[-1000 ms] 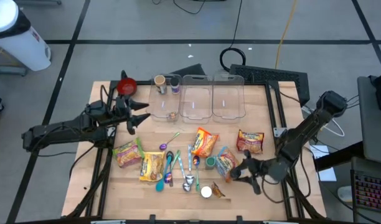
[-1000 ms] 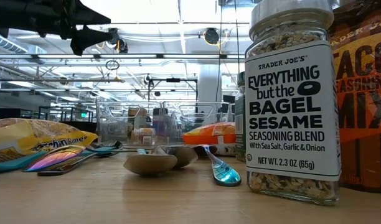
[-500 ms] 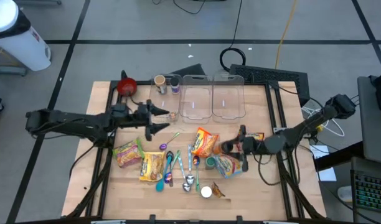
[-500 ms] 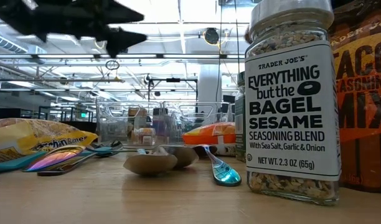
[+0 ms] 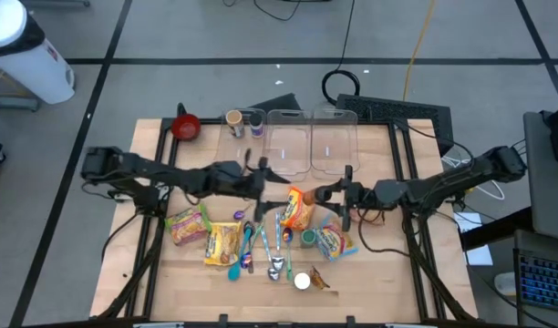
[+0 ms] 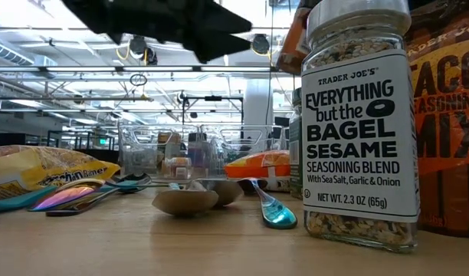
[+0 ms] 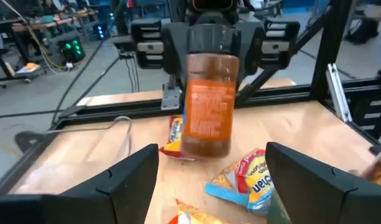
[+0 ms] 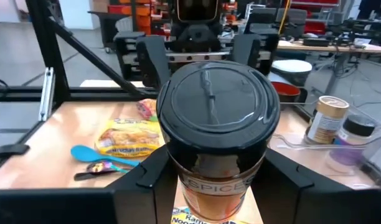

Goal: Pick & Place Food Item
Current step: Put the orange seasoning bottle into the left transparent bin

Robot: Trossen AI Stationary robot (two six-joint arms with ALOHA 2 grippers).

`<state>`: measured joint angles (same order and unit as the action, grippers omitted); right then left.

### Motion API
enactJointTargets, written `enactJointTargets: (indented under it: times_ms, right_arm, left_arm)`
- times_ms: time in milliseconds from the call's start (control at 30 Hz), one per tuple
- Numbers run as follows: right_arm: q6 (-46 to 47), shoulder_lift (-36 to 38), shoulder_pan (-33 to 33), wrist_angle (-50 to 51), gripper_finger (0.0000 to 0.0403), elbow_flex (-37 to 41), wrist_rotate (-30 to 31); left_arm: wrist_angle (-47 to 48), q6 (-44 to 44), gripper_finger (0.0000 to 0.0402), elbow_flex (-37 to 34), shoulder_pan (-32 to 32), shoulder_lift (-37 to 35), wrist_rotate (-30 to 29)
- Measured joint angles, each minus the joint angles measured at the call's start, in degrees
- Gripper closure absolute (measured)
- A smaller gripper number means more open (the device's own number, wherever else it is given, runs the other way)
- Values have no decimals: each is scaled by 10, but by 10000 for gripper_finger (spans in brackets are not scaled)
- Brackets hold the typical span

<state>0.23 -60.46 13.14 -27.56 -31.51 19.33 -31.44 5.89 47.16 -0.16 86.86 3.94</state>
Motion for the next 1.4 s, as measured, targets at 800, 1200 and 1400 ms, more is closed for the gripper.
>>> enactJointTargets:
  times_ms: [800,1200,1400]
  right_arm:
    - [-52,-79,0,-165,243,0,-47]
    - [-59,-44,13,-99,184,0,-44]
    - [-68,17,37,2,165,0,2]
  left_arm:
    - [-9,-29,174,104,-11,114,27]
    - [-73,-33,241,87,-7,98,86]
    - [-371,-135,241,-27,50,87,139]
